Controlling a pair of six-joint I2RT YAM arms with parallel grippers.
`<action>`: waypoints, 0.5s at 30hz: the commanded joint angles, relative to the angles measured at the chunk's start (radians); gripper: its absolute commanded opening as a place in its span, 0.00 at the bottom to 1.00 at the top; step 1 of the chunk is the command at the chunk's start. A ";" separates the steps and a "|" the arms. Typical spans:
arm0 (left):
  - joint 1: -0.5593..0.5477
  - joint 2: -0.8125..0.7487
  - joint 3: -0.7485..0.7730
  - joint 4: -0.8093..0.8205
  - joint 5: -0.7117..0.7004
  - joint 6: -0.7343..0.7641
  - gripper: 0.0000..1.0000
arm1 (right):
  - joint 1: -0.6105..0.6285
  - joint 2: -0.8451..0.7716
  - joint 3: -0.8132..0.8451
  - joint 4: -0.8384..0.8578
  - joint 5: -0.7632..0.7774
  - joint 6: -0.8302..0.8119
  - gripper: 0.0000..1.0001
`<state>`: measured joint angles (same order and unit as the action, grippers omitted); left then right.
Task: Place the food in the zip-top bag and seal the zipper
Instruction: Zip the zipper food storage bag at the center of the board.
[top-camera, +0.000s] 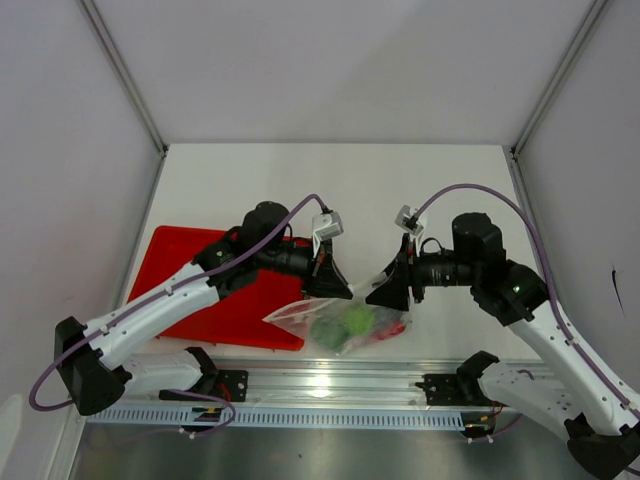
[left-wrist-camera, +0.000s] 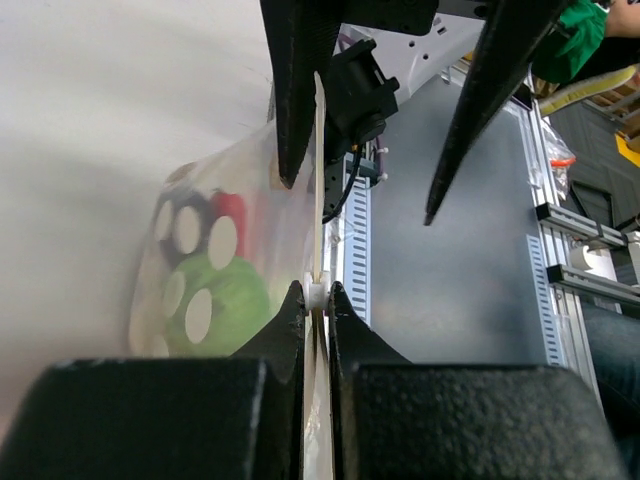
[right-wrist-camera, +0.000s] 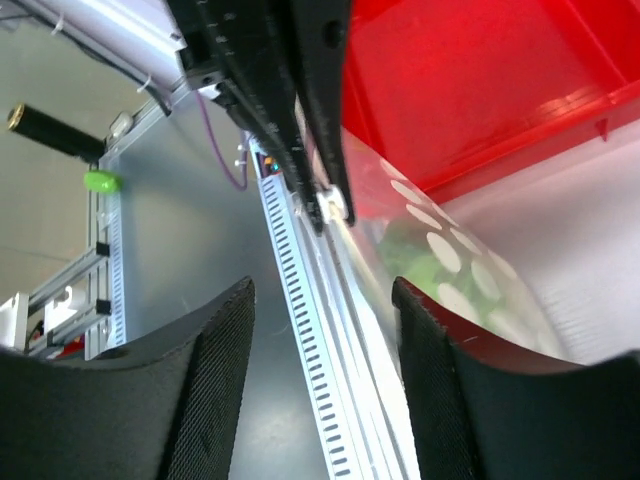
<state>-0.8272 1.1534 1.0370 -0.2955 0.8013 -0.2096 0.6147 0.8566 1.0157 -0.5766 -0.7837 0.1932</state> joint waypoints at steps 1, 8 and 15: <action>0.010 0.025 0.075 0.012 0.065 -0.005 0.01 | 0.008 0.010 0.084 -0.061 -0.061 -0.063 0.60; 0.010 0.049 0.098 -0.004 0.093 0.003 0.01 | 0.029 0.099 0.121 -0.077 -0.091 -0.106 0.54; 0.010 0.045 0.106 -0.028 0.088 0.013 0.01 | 0.095 0.197 0.207 -0.173 -0.036 -0.173 0.29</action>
<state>-0.8268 1.2057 1.0904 -0.3260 0.8581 -0.2089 0.6800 1.0424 1.1603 -0.6907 -0.8410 0.0704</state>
